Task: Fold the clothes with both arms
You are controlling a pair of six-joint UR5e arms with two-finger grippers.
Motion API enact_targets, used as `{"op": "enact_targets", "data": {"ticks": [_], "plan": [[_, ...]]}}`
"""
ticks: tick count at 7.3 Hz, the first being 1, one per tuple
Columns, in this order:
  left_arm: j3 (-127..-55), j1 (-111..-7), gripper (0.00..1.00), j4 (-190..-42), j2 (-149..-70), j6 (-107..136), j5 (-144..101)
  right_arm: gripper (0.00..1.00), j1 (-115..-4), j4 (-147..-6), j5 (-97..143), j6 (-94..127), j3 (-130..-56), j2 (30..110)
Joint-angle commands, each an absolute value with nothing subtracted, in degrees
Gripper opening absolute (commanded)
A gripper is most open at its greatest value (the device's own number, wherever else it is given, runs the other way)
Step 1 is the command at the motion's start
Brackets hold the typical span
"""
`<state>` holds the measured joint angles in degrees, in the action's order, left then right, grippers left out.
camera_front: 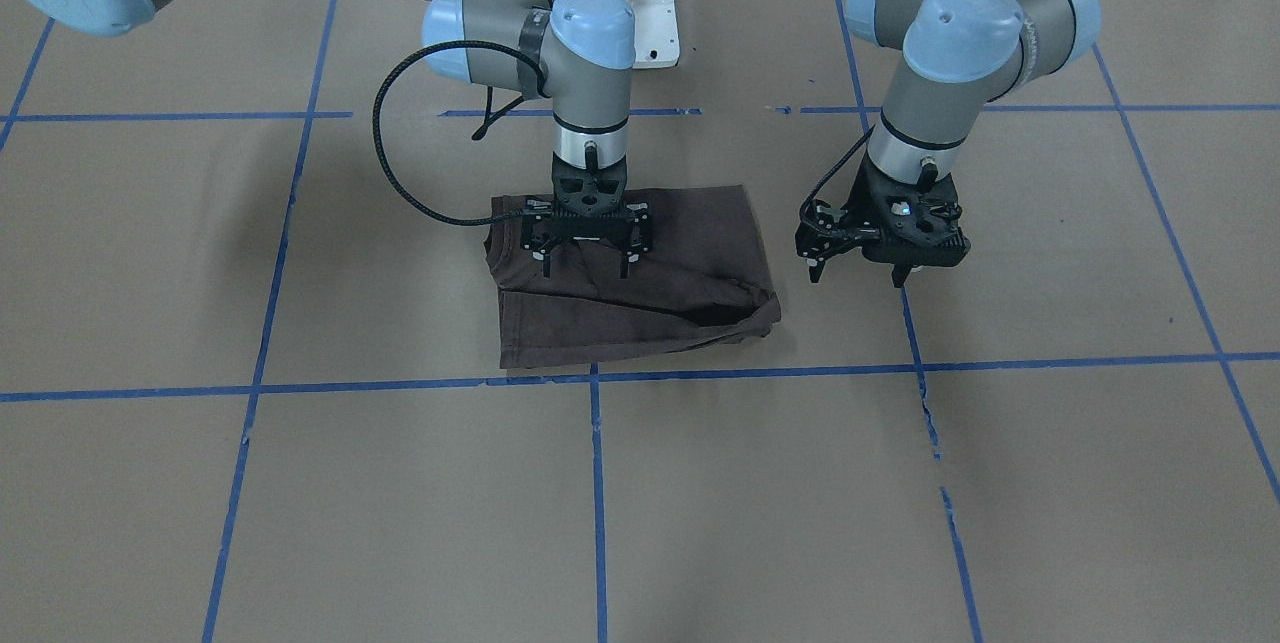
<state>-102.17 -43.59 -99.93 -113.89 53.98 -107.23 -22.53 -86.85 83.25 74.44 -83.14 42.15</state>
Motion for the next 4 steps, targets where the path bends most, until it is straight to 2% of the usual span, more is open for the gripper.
{"op": "enact_targets", "data": {"ticks": [1, 4], "plan": [[-102.2, -43.7, 1.00, -99.9, -113.8, 54.1, -107.2, 0.51, -20.5, -87.2, 82.4, 74.4, -86.3, 44.9], [-102.1, -43.6, 1.00, -99.9, -113.4, 54.0, -107.2, 0.51, -18.4, -89.2, 82.4, 75.4, -90.4, 46.5]]}}
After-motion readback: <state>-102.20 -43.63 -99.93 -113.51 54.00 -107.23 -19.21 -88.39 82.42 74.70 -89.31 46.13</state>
